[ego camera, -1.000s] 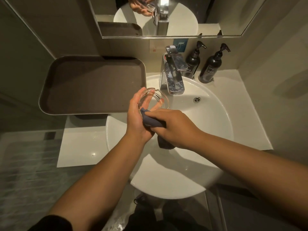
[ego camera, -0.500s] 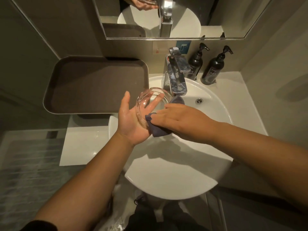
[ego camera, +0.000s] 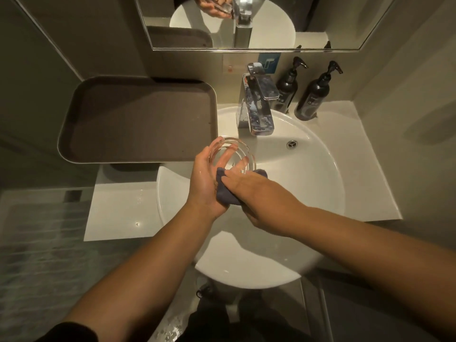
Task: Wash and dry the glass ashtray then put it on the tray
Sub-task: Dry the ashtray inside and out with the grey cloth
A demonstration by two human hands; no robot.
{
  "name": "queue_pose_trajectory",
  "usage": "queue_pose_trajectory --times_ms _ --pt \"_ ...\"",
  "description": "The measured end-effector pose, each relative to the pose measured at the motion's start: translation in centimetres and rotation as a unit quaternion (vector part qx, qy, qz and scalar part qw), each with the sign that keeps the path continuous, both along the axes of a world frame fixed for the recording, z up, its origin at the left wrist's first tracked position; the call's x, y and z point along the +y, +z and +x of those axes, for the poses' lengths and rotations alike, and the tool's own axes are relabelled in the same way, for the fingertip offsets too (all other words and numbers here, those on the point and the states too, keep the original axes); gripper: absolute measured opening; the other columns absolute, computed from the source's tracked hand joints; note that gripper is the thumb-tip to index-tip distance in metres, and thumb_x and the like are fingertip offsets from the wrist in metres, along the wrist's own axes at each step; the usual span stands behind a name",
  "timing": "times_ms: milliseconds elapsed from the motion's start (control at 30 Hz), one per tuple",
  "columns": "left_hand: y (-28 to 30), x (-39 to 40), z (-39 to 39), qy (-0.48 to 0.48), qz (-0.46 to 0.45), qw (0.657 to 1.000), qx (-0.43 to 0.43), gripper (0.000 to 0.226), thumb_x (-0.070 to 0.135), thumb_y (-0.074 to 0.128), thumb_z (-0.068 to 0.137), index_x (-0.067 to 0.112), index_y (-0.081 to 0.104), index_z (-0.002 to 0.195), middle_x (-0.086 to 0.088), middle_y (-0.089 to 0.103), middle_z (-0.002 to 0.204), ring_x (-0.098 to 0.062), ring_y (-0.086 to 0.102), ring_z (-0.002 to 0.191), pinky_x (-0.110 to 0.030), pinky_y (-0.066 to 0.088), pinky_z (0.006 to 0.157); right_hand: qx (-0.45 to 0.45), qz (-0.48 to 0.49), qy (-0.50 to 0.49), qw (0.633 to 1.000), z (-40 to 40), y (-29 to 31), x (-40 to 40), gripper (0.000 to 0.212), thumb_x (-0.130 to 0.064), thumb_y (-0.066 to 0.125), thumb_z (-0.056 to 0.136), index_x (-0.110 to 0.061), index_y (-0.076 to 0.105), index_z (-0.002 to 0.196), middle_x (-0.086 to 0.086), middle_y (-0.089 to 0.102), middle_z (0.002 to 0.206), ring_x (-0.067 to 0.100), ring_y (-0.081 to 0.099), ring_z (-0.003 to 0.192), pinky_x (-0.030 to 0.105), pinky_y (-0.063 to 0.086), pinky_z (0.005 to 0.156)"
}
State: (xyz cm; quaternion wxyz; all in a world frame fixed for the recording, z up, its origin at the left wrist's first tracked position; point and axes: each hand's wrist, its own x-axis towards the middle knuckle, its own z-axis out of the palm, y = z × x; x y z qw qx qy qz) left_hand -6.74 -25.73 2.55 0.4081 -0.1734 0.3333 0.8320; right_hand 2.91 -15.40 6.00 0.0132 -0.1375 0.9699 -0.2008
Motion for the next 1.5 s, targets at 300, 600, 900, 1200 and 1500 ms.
queue_pose_trajectory --times_ms 300,600,900,1200,1500 --pt "0.6 0.1 1.9 -0.042 0.01 0.999 -0.014 0.064 0.06 0.049 0.087 0.015 0.062 0.131 -0.017 0.065 0.12 -0.035 0.061 0.114 -0.052 0.05 0.098 -0.058 -0.195 -0.094 0.975 0.9 1.7 -0.6 0.059 -0.003 0.054 0.084 -0.02 0.047 0.14 0.001 0.067 0.116 0.005 0.049 0.085 0.007 0.038 0.071" --pt "1.5 -1.7 0.3 -0.144 0.091 0.985 0.005 0.075 0.07 0.043 0.082 0.012 0.065 0.124 -0.017 0.059 0.138 -0.048 0.047 0.131 -0.059 0.027 0.115 0.09 0.035 0.143 0.985 1.4 1.0 3.6 0.052 0.001 0.069 0.083 -0.01 0.056 0.133 0.01 0.061 0.132 0.029 0.06 0.117 0.043 0.055 0.084" --pt "2.6 -0.3 1.4 -0.056 0.039 0.997 0.039 0.036 0.042 0.048 0.094 0.018 0.07 0.108 -0.012 0.069 0.111 -0.032 0.068 0.099 -0.046 0.048 0.099 0.066 0.114 0.116 0.984 1.3 1.4 3.9 0.068 0.003 0.075 0.07 -0.007 0.055 0.134 0.012 0.058 0.135 0.032 0.052 0.124 0.044 0.039 0.108" --pt "4.3 1.0 2.7 -0.017 0.035 0.995 0.096 0.024 0.04 0.065 0.06 0.022 0.08 0.065 -0.001 0.075 0.087 -0.03 0.072 0.094 -0.042 0.059 0.075 -0.004 -0.105 -0.058 0.993 2.1 1.6 0.3 0.057 0.001 0.059 0.081 -0.012 0.052 0.136 0.007 0.058 0.135 0.029 0.054 0.119 0.032 0.04 0.1" --pt "2.6 0.7 2.0 -0.011 0.008 0.996 0.084 0.054 0.046 0.043 0.094 0.006 0.062 0.124 -0.015 0.063 0.129 -0.035 0.06 0.12 -0.058 0.044 0.103 -0.043 -0.213 -0.107 0.97 1.9 2.4 0.5 0.052 -0.004 0.057 0.084 -0.023 0.059 0.131 -0.001 0.062 0.127 0.013 0.05 0.114 0.018 0.036 0.098"
